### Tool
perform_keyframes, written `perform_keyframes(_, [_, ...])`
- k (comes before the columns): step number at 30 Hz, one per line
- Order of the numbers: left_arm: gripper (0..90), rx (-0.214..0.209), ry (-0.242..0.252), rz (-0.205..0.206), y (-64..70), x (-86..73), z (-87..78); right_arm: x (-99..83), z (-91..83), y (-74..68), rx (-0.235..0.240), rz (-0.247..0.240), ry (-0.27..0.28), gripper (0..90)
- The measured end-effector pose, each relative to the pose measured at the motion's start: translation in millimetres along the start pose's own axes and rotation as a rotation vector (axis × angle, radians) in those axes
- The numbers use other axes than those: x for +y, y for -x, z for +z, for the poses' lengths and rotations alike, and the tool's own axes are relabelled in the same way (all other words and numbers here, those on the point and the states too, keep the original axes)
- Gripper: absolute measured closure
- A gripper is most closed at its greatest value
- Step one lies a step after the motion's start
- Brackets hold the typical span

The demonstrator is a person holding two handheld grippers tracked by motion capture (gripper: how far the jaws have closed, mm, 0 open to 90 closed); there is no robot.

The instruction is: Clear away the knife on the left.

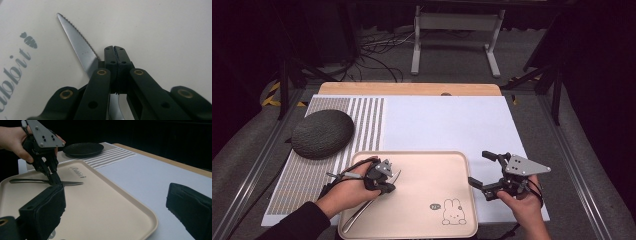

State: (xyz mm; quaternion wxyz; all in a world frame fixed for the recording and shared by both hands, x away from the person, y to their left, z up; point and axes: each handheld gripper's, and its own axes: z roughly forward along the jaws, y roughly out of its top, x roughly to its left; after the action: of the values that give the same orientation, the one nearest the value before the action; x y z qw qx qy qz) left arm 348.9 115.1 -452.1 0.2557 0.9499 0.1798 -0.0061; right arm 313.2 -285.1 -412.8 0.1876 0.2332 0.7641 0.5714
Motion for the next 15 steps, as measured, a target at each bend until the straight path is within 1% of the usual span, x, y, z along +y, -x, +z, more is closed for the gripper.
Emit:
perform_keyframes(1, [90.0, 0.004, 0.0, -0.006, 0.1, -0.7, -0.4, 0.0, 0.0, 0.0, 0.0, 0.0, 0.0, 3.4])
perform_keyframes(6, [90.0, 0.012, -0.006, -0.006, -2.4, -3.5, -2.8, -0.1, 0.2, 0.0, 0.001, 0.0, -0.001, 3.4])
perform_keyframes(7, [90.0, 0.015, -0.001, -0.007, -3.0, -4.1, -2.9, -0.2, 0.3, 0.0, 0.001, 0.0, -0.002, 3.4])
perform_keyframes(10, [90.0, 0.012, 0.004, -0.022, -3.8, -6.5, -3.8, -0.6, 0.5, 0.1, 0.001, 0.001, -0.004, 3.4])
perform_keyframes(14, [90.0, 0.015, 0.008, -0.02, -5.4, -8.6, -4.8, -0.9, 0.6, 0.2, 0.001, 0.002, -0.005, 3.4])
perform_keyframes(15, [90.0, 0.017, 0.002, -0.022, -5.8, -9.3, -5.7, -0.9, 0.7, 0.1, 0.001, 0.002, -0.005, 3.4])
